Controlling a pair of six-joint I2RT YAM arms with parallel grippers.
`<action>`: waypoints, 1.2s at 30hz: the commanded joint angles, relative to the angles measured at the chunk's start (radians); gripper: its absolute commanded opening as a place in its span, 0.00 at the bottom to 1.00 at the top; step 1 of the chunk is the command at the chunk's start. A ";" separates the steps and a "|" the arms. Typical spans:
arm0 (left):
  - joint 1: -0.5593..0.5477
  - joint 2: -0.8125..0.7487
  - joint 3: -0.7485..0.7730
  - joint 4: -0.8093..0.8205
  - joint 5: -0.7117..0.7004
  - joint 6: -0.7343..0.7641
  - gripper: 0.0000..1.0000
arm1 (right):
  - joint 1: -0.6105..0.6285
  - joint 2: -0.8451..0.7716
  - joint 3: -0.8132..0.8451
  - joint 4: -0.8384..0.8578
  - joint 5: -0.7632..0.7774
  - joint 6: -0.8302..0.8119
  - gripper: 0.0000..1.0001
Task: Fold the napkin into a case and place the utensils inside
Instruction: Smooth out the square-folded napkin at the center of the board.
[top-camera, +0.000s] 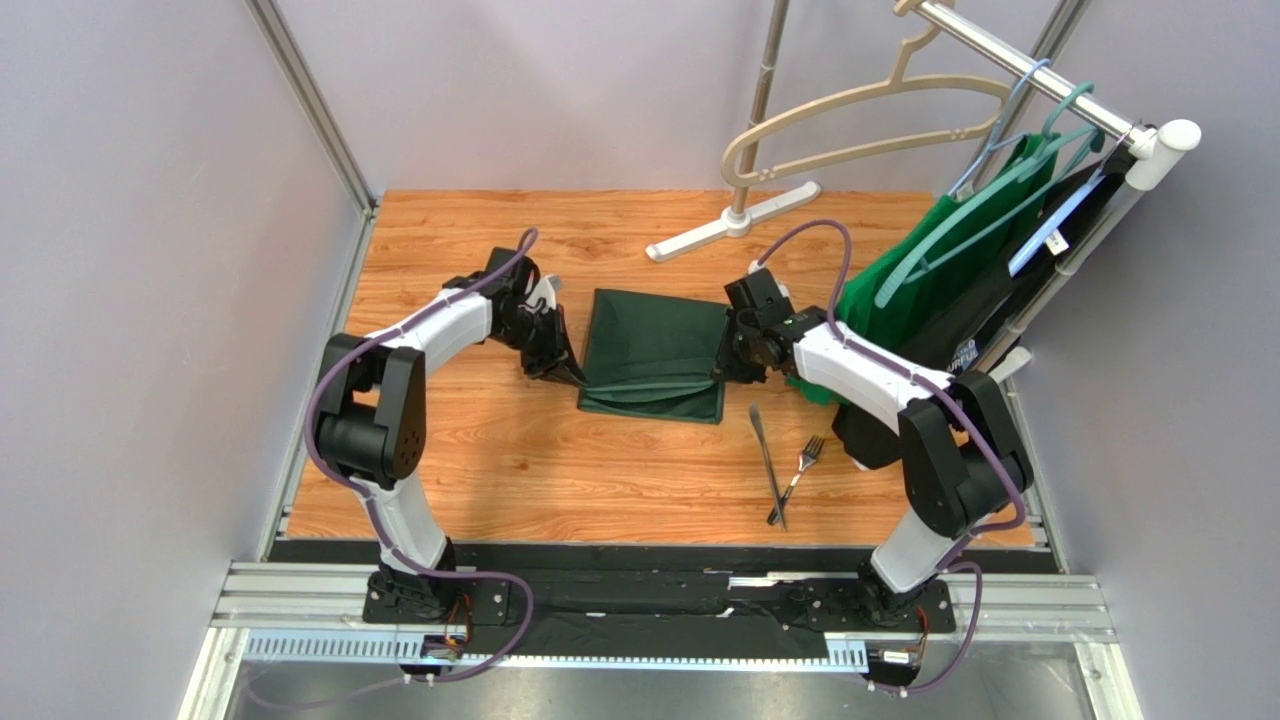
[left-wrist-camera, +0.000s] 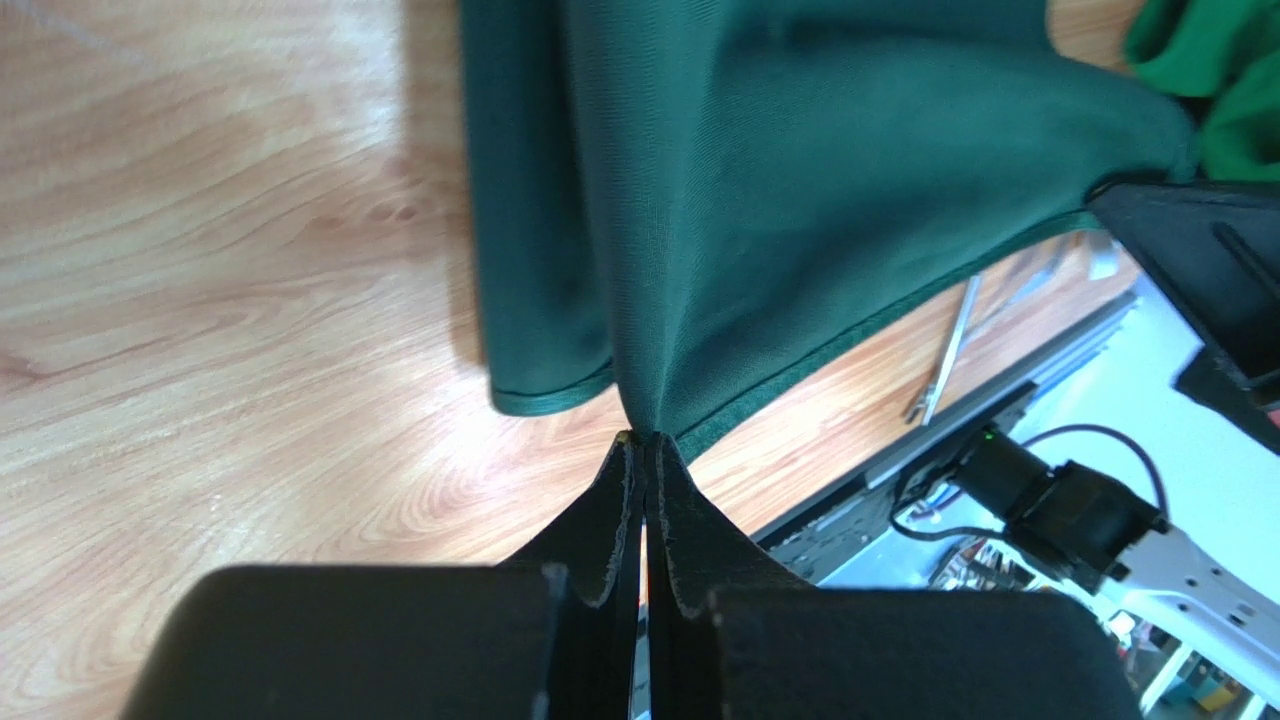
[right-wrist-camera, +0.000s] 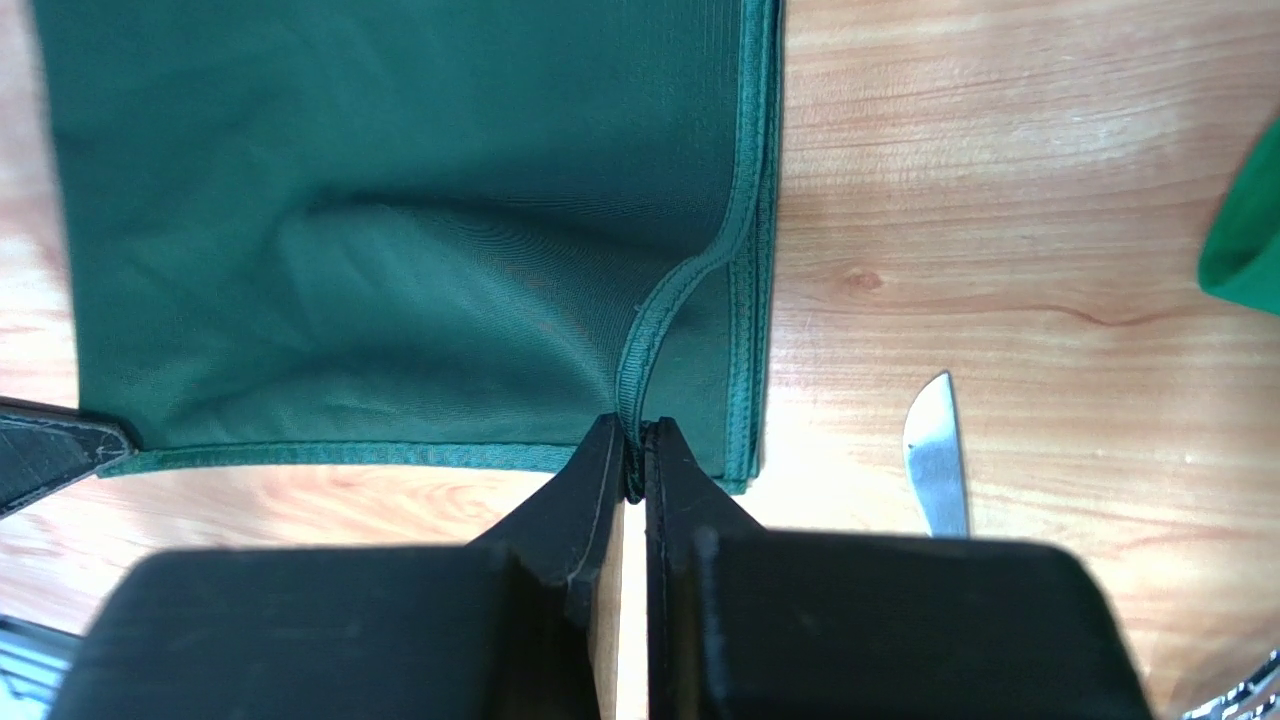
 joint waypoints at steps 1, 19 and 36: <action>-0.003 0.009 -0.019 0.029 -0.026 -0.004 0.00 | -0.003 0.024 -0.005 0.057 -0.037 -0.056 0.00; -0.006 0.082 -0.051 0.043 -0.087 0.022 0.00 | -0.007 0.067 -0.082 0.098 -0.034 -0.046 0.00; -0.040 -0.088 0.061 -0.045 -0.170 0.024 0.21 | -0.007 0.098 -0.108 0.133 -0.046 -0.067 0.00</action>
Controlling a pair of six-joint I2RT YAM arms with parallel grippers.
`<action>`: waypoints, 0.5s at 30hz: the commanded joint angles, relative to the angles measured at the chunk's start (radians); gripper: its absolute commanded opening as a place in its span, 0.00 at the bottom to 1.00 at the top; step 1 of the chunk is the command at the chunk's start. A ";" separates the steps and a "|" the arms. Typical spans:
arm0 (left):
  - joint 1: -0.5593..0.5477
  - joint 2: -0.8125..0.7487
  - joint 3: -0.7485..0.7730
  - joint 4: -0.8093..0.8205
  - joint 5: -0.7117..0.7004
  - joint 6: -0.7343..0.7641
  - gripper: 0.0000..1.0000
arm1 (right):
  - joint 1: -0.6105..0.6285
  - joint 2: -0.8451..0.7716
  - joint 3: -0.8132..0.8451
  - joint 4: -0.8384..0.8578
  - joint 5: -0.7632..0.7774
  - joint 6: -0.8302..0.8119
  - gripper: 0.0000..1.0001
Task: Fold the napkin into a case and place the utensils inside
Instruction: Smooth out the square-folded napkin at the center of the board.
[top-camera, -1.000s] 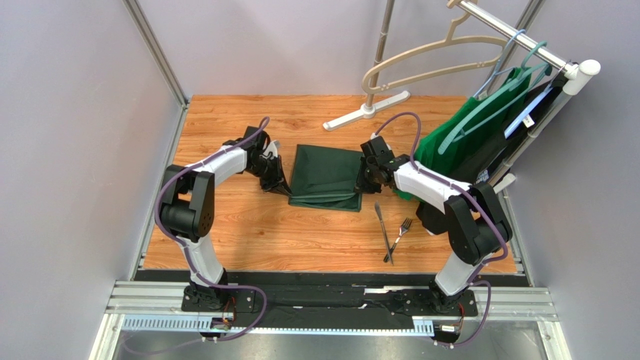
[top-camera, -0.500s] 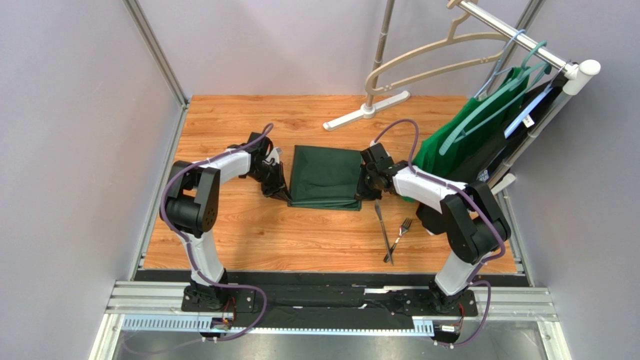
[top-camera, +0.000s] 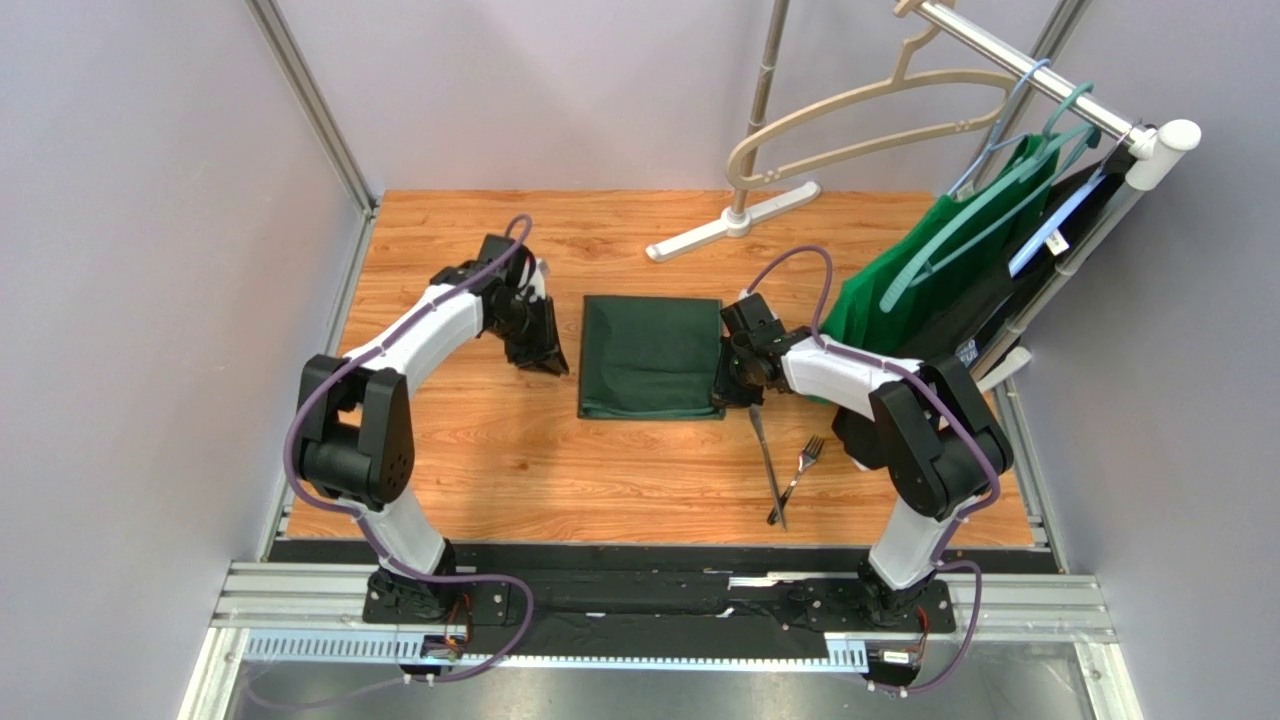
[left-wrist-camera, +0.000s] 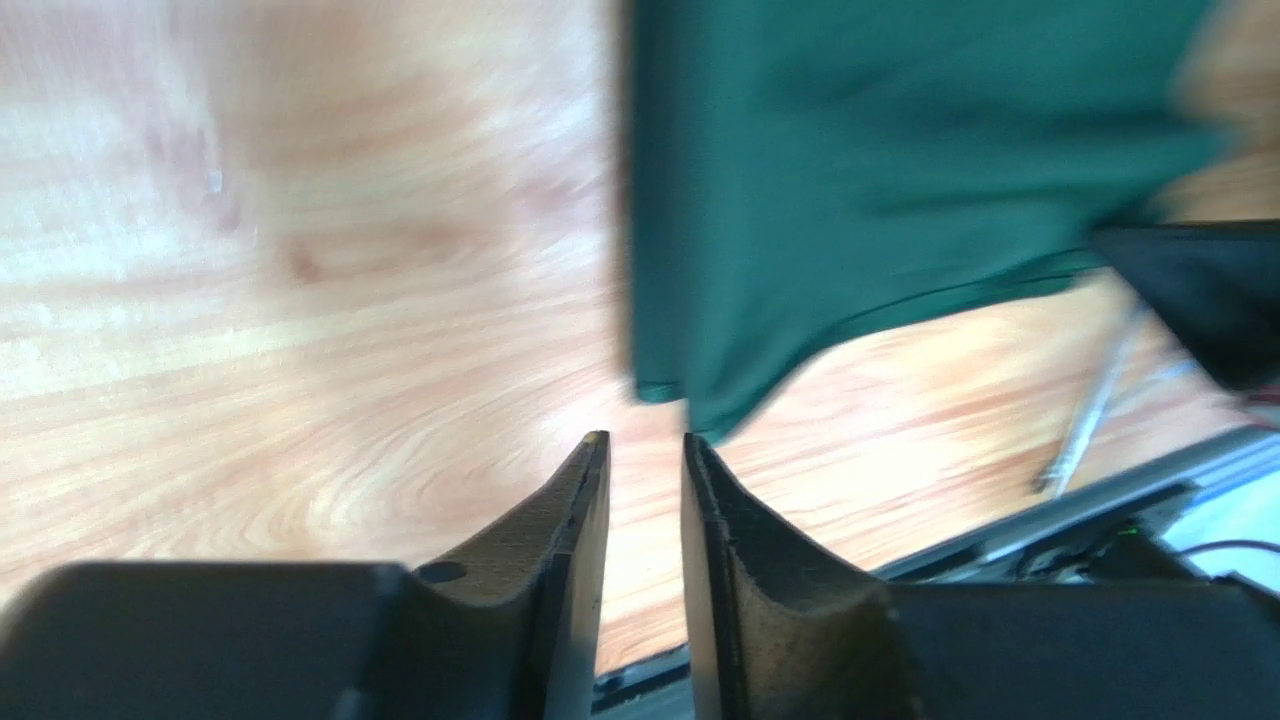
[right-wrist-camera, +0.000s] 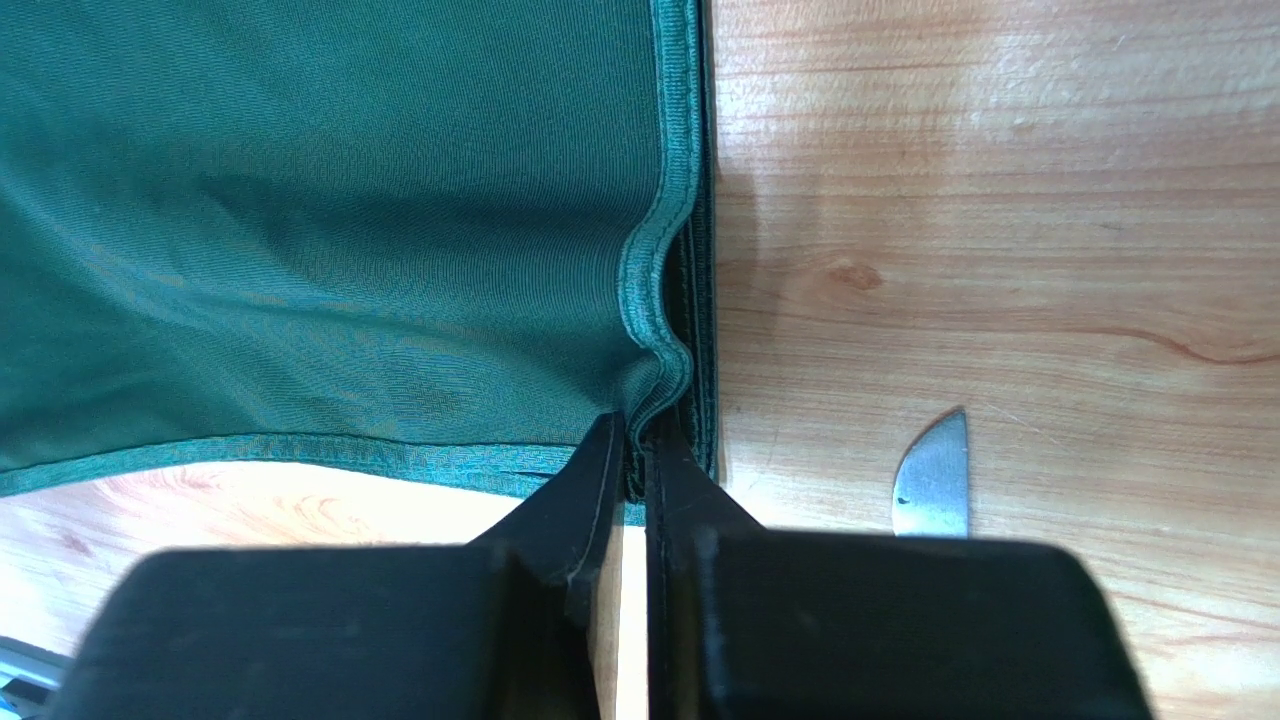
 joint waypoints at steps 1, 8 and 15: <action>-0.032 0.034 0.055 0.070 0.145 -0.042 0.17 | -0.006 0.003 -0.001 0.023 0.018 -0.015 0.00; -0.055 0.163 0.014 0.158 0.199 -0.062 0.07 | -0.006 0.003 -0.001 0.031 0.001 -0.010 0.01; -0.055 0.152 -0.073 0.135 0.078 -0.020 0.06 | 0.017 -0.113 0.115 -0.137 0.131 -0.182 0.46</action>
